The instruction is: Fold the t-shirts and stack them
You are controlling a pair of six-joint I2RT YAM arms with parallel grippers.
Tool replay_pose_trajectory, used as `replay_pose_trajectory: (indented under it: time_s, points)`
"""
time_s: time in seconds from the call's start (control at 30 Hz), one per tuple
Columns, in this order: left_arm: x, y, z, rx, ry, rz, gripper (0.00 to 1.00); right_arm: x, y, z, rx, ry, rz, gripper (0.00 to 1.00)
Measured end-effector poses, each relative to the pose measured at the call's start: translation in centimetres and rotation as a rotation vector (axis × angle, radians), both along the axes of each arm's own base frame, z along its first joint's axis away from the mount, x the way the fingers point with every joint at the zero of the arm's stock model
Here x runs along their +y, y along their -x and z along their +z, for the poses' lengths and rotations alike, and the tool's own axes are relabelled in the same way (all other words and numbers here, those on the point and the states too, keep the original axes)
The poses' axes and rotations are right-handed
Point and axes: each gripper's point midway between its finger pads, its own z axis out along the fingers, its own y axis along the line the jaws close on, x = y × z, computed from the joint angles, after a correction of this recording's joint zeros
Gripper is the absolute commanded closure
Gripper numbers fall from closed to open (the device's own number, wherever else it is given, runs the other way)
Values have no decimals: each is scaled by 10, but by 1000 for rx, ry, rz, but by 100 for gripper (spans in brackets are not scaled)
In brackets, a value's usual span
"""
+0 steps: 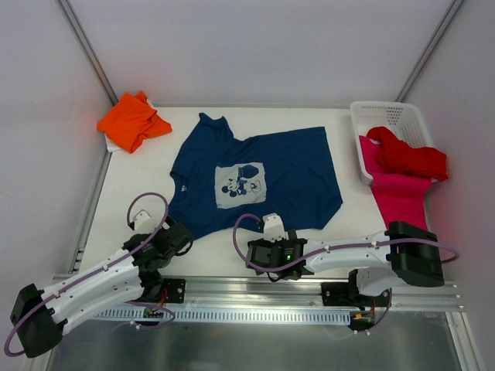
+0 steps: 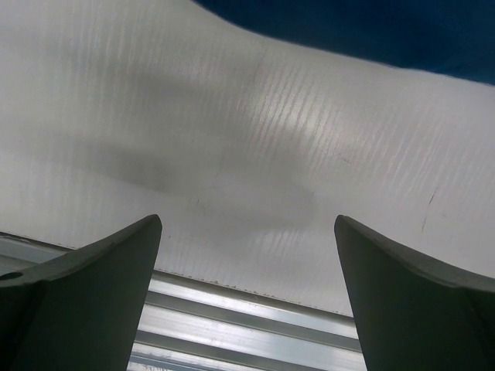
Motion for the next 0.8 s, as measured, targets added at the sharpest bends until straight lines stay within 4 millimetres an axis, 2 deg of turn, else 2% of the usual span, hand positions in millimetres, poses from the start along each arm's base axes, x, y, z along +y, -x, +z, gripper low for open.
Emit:
replay_pose_trajectory:
  time_s: [0.33,0.43,0.5,0.53,0.57,0.67,0.7,0.77,0.8]
  points:
    - [-15,-27,2,-107,20,0,20,-3,1,-7,4,28,-4,0]
    - [-21,-32,2,-124,40,-2,29,-3,2,-8,4,30,-5,1]
    - [-24,-34,2,-132,52,-2,38,-3,2,-8,5,29,-10,0]
    - [-24,-34,1,-131,55,-3,45,-3,2,-8,5,30,-11,1]
    - [-25,-35,1,-133,59,-3,58,-4,2,-8,5,30,-13,1]
    - [-27,-34,-4,-118,59,-7,74,-4,3,-11,6,38,-15,0]
    - [-28,-34,-5,-112,63,-9,82,-4,3,-12,7,42,-14,1]
    - [-29,-33,-8,-102,62,-11,88,-5,4,-14,8,50,-16,1]
    - [-30,-33,-8,-101,65,-12,95,-6,4,-15,8,55,-16,1]
